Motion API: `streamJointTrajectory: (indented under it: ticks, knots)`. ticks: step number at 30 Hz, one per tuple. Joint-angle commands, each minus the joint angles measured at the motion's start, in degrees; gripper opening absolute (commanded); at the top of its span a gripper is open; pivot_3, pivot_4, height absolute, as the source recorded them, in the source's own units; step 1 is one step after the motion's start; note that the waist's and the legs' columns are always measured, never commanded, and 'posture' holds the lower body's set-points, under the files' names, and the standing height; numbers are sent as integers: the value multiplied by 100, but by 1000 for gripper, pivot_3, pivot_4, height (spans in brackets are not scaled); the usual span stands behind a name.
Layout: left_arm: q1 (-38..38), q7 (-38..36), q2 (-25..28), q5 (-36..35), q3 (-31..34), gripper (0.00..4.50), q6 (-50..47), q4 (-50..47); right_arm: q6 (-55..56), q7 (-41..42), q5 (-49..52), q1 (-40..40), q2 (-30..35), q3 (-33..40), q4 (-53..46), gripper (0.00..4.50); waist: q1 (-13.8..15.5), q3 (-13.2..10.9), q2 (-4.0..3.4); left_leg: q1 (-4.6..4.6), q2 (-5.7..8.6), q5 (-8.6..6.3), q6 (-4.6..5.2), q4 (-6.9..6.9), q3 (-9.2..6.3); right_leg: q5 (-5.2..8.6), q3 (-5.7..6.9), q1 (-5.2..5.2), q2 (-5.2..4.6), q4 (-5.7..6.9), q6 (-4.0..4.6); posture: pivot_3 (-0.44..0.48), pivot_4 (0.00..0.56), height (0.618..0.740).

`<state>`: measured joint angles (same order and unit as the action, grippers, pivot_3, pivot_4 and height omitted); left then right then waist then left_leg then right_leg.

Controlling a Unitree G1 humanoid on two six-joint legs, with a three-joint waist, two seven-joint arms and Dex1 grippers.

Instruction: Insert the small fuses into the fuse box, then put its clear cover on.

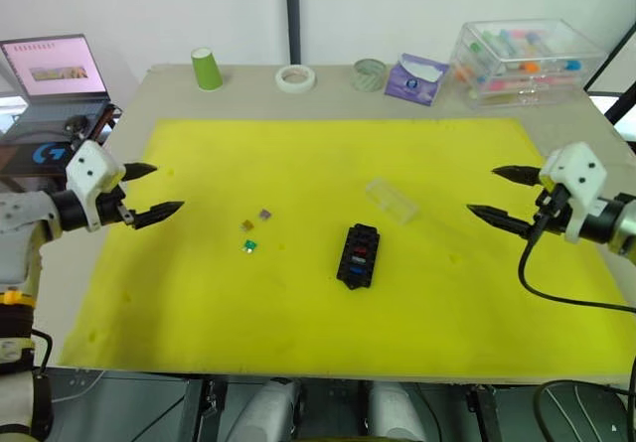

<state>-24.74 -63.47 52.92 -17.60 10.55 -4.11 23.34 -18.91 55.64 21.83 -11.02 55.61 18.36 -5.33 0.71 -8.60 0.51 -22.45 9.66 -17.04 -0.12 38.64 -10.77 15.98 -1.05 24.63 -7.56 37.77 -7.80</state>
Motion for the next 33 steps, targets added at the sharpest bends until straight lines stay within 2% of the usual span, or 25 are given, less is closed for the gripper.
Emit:
streamJointTrajectory:
  ticks: [1,10,13,17,21,23,29,33]
  knots:
    - [22,50,42,61,189,4500,309,71,264,-20,-37,74,-52,207,104,4474,-4,0,0,0,0,0,0,0,0,0,0,0,0,0,0,0,150,740]
    - [-16,-91,76,-92,179,4500,14,-90,183,-93,55,-214,-101,29,-96,4474,-22,-1,-2,0,-1,0,0,-1,0,0,-3,1,1,1,0,0,150,740]
    - [-234,-201,177,-635,318,4500,-1257,-394,-737,-29,908,-752,-288,-393,-1082,4474,-45,-1,-2,0,-3,0,0,-1,-1,0,-4,1,2,2,0,0,150,740]
    - [-383,-260,277,-1141,403,4500,-2632,-641,-1367,-198,1363,-1200,-486,-681,-1667,4474,-91,-1,-1,-2,-8,0,0,-2,-4,0,-4,4,4,5,0,0,150,740]
    - [-976,-649,531,-2268,74,4500,-5883,-564,-2058,-543,1809,-2253,-1172,-1734,-2575,4474,-156,-1,0,-3,-7,-3,5,1,-3,0,-3,3,6,4,0,0,150,740]
    - [-1327,-648,420,-2603,28,4500,-6929,-340,-2218,-515,1799,-2410,-1318,-2081,-2765,4474,-147,-1,1,-4,-8,-3,4,0,-8,2,-4,10,9,18,-2,0,150,740]
    - [-1999,-440,56,-2556,-238,4500,-7782,451,-2071,-547,1548,-2338,-1492,-2434,-2809,4474,-140,2,7,-5,2,-7,9,18,-15,1,0,6,23,28,-1,0,150,740]
    - [-2174,-539,-70,-2450,-445,4500,-7808,903,-2078,-609,1541,-2323,-1523,-2330,-2769,4474,-159,2,7,-5,1,-10,3,20,-15,1,-1,13,24,31,-1,0,150,740]
